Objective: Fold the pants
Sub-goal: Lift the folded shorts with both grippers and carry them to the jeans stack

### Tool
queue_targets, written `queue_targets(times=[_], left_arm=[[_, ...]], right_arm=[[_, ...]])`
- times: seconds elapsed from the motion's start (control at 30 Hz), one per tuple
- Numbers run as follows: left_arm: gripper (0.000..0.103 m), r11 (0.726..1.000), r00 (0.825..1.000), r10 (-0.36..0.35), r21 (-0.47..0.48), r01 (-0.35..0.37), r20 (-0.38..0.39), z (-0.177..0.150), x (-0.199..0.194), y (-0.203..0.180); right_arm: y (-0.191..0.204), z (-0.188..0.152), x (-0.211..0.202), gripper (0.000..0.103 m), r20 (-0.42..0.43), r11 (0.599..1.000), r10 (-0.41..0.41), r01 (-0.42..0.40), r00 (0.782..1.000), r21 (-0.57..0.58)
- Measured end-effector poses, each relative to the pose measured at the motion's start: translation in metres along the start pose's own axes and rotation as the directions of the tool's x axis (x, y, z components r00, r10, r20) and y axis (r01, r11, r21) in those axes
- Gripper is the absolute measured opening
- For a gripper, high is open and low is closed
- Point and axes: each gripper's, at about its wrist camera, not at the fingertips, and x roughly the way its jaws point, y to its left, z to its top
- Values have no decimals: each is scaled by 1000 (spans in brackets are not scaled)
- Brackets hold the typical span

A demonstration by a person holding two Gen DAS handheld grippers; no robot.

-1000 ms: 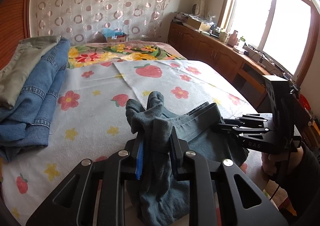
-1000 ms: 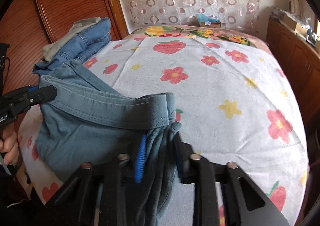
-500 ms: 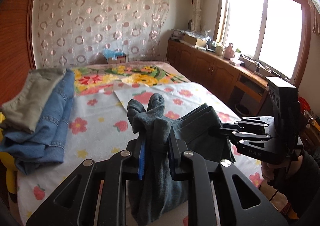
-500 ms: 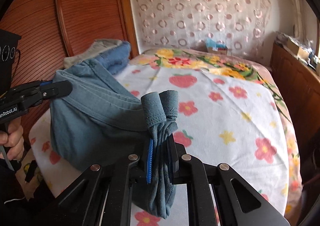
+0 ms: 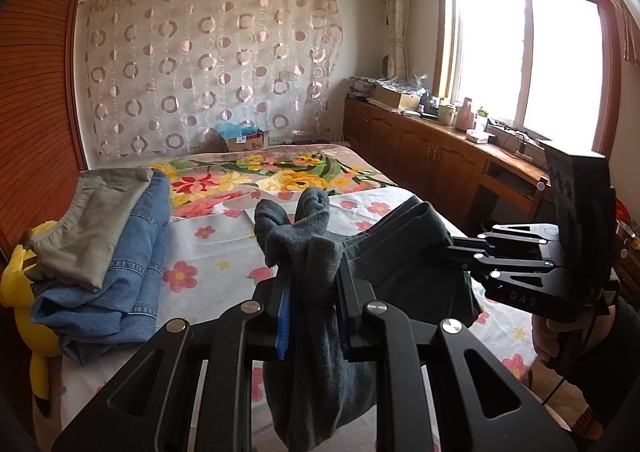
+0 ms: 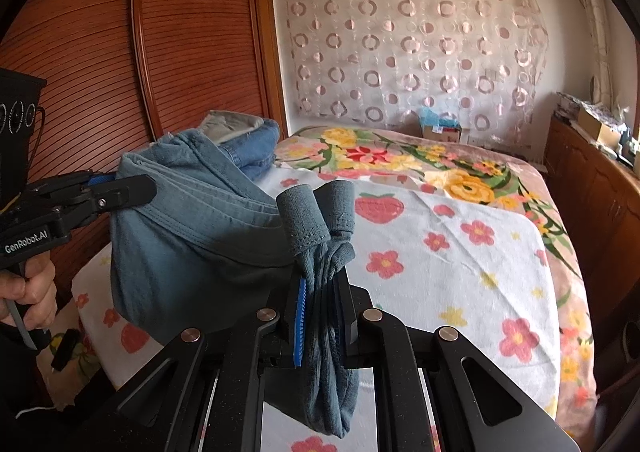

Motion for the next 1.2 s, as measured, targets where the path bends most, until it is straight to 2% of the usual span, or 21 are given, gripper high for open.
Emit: queue_targets(times=[0.3, 0.63, 0.77, 0.93, 1.2], left_arm=[[20, 999, 999, 38, -34, -38, -29, -9, 12, 22], [20, 995, 995, 69, -70, -73, -69, -13, 34, 46], [20, 994, 995, 68, -81, -74, -76, -10, 43, 57], [20, 994, 998, 49, -100, -53, -46, 5, 39, 70], [20, 990, 992, 120, -86, -116, 38, 43, 15, 99]], right_arm=[[7, 4, 23, 11, 4, 999, 28, -28, 1000, -35], [-9, 21, 60, 11, -36, 996, 63, -65, 997, -53], [-16, 31, 70, 11, -24, 997, 63, -64, 998, -46], [-16, 50, 87, 11, -10, 995, 78, -79, 997, -54], [1, 99, 101, 11, 60, 985, 104, -94, 993, -143]])
